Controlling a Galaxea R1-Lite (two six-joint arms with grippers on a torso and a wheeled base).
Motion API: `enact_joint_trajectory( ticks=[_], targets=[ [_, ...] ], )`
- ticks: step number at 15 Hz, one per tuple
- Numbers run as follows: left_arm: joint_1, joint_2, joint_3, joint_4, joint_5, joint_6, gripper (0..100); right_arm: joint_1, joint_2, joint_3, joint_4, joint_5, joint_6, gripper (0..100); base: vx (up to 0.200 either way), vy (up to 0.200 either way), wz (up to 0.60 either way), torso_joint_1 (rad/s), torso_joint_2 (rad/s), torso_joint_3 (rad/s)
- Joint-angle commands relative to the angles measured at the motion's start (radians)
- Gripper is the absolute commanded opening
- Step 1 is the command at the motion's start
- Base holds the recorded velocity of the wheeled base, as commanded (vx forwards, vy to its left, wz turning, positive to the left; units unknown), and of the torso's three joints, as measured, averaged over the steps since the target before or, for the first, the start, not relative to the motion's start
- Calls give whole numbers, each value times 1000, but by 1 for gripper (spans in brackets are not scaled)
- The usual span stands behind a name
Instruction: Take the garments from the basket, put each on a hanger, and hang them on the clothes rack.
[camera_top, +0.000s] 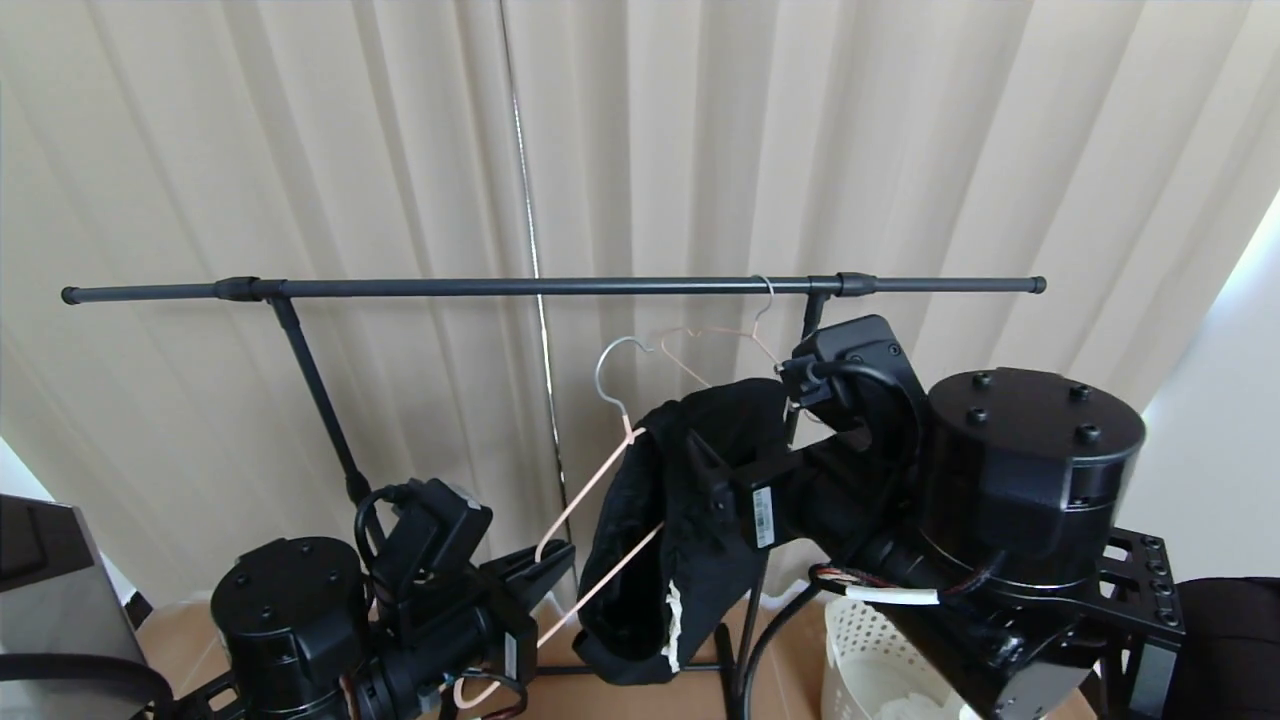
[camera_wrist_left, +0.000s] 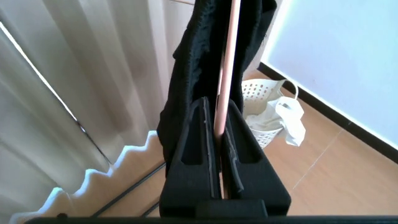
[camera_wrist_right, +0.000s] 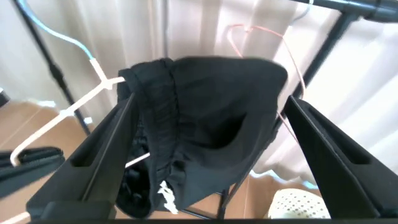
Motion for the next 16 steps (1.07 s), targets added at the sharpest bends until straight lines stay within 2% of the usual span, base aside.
enact_joint_trajectory(
  ticks=[1,3,4,8,9,10,11,14,15,16],
  targets=[
    [12,-12,26,-1,-41,3,0,-80,-140,78,3,108,-104,100,0,0,0,0,0,0],
    [21,-13,36,-1,-84,4,0,-144,-232,81,89,252,-260,100,0,0,0,0,0,0],
    [29,-13,26,-1,-108,7,0,-178,-271,66,179,321,-311,100,0,0,0,0,0,0],
    [44,-7,12,-1,-249,110,0,-270,-340,-39,532,590,-361,100,0,0,0,0,0,0],
    [46,0,-3,-1,-282,130,0,-304,-341,-57,584,673,-383,100,0,0,0,0,0,0],
    [46,8,-10,-1,-303,135,0,-316,-340,-68,610,712,-398,100,0,0,0,0,0,0],
    [46,23,-30,-1,-343,150,0,-336,-329,-91,669,791,-440,100,0,0,0,0,0,0],
    [47,37,-54,-1,-418,165,0,-376,-287,-132,752,953,-524,100,0,0,0,0,0,0],
    [47,39,-60,-1,-441,167,0,-402,-268,-158,787,1015,-565,100,0,0,0,0,0,0],
    [46,48,-68,-1,-446,168,0,-442,-234,-210,874,1091,-639,100,0,0,0,0,0,0]
  ],
)
